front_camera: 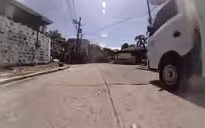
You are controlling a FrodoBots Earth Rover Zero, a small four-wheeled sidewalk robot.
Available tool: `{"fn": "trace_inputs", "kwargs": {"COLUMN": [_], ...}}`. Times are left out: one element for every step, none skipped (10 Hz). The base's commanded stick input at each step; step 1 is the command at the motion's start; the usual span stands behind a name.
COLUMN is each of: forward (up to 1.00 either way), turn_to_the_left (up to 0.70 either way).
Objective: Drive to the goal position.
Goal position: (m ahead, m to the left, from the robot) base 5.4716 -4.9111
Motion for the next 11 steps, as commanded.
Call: {"fn": "trace_inputs", "kwargs": {"forward": [1.00,1.00,1.00,1.00,1.00,1.00,1.00,1.00,1.00,1.00,1.00], "turn_to_the_left": [-0.27,-0.27,-0.27,-0.27,-0.27,-0.27,-0.27,-0.27,-0.27,-0.27,-0.27]}}
